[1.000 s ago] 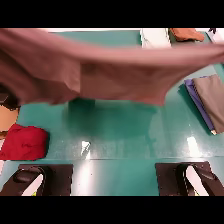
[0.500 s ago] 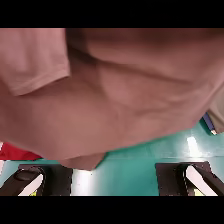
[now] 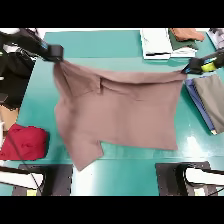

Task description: Fold the shirts.

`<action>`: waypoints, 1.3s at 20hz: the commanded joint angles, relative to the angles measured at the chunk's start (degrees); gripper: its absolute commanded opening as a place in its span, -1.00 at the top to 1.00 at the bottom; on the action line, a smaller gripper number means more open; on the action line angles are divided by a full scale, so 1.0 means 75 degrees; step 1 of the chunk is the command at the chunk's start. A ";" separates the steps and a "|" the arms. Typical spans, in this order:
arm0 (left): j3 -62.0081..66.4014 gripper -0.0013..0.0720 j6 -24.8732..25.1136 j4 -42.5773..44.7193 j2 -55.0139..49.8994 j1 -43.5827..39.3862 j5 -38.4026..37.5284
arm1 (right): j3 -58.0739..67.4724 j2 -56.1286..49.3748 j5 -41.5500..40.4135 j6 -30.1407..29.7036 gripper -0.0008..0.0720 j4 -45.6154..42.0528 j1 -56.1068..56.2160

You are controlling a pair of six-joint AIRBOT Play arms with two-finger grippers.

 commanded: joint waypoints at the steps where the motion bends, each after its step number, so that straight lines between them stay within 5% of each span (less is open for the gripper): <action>1: 0.0012 0.91 -0.0073 -0.0052 -0.1378 0.0061 0.0574 | 0.0140 -0.1253 -0.0708 0.0017 0.94 -0.0146 0.0166; 3: 0.0020 0.90 -0.0041 -0.0050 -0.1422 0.0152 0.0956 | 0.0828 -0.1714 -0.0609 0.0017 0.94 -0.0143 0.0163; 6: -0.0009 0.90 0.0227 -0.0137 -0.1413 0.0335 0.0181 | 0.1323 -0.1853 -0.0125 -0.0137 0.94 -0.0166 0.0160; 16: -0.1842 0.90 0.0274 0.0067 -0.1416 0.0431 -0.0425 | -0.1233 -0.1204 -0.0699 -0.0204 0.93 -0.0323 0.0152; 17: -0.1888 0.51 0.0274 0.0102 -0.1416 0.0428 -0.0493 | -0.1335 -0.1122 -0.0743 -0.0210 0.93 -0.0318 0.0149; 18: -0.1877 -0.37 0.0277 0.0105 -0.1384 0.0431 -0.0536 | -0.1376 -0.1040 -0.0787 -0.0210 0.62 -0.0312 0.0149; 19: -0.1868 -0.49 0.0274 0.0152 -0.1285 0.0431 -0.0539 | -0.1306 -0.0970 -0.0799 -0.0207 -0.11 -0.0318 0.0146; 20: -0.1853 -0.50 0.0271 0.0175 -0.1075 0.0428 -0.0533 | -0.1189 -0.0877 -0.0691 -0.0207 -0.22 -0.0306 0.0096; 26: -0.4284 -0.50 -0.0169 0.0294 0.1696 0.0428 0.0239 | -0.1932 0.0976 0.0111 -0.0242 -0.21 -0.0294 -0.0341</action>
